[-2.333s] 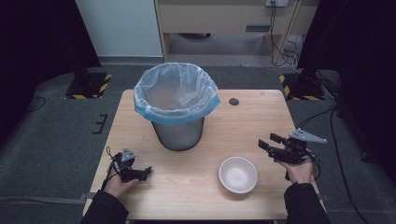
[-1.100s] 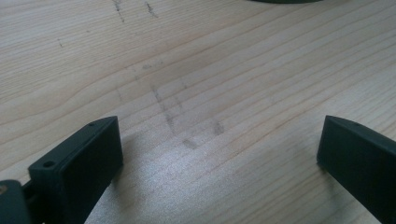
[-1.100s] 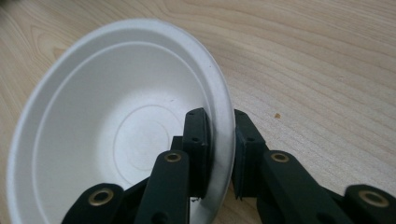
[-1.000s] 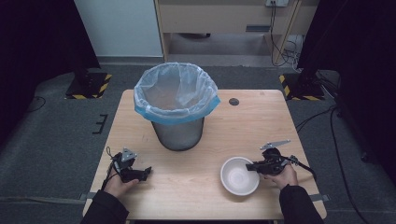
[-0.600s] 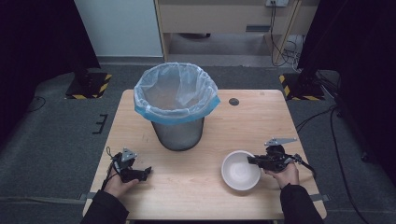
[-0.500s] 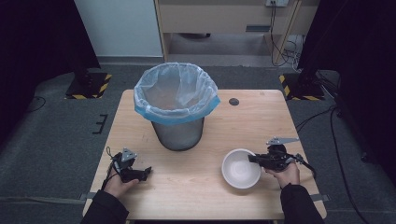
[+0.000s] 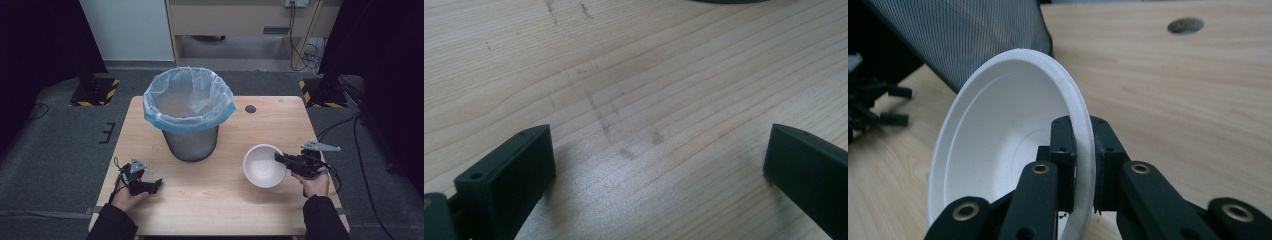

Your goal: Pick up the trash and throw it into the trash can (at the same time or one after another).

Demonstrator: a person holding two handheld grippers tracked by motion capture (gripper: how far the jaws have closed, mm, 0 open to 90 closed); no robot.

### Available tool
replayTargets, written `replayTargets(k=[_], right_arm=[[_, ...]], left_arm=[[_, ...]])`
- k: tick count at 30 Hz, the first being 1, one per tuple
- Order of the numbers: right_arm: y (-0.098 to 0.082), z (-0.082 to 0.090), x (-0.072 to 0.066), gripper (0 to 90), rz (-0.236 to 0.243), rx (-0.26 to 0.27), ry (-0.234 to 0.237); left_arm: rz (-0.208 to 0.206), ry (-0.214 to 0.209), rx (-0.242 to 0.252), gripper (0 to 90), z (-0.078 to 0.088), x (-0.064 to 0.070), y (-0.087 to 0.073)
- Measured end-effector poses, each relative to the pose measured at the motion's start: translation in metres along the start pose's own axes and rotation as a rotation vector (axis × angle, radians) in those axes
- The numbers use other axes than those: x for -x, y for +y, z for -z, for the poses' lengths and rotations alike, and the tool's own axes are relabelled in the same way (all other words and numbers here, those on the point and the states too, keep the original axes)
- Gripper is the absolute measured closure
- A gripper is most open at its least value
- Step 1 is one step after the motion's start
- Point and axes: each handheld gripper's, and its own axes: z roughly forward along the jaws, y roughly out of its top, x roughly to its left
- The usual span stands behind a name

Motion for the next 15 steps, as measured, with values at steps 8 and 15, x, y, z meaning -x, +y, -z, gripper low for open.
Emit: replayTargets(k=[8, 15], right_arm=[[0.009, 0.014, -0.001, 82.8, -0.004, 0.100, -0.021], [0.016, 0.025, -0.004, 82.8, -0.002, 0.182, -0.040]], left_arm=[[0.000, 0.000, 0.000, 0.0, 0.000, 0.000, 0.000], [0.000, 0.000, 0.000, 0.0, 0.000, 0.000, 0.000]])
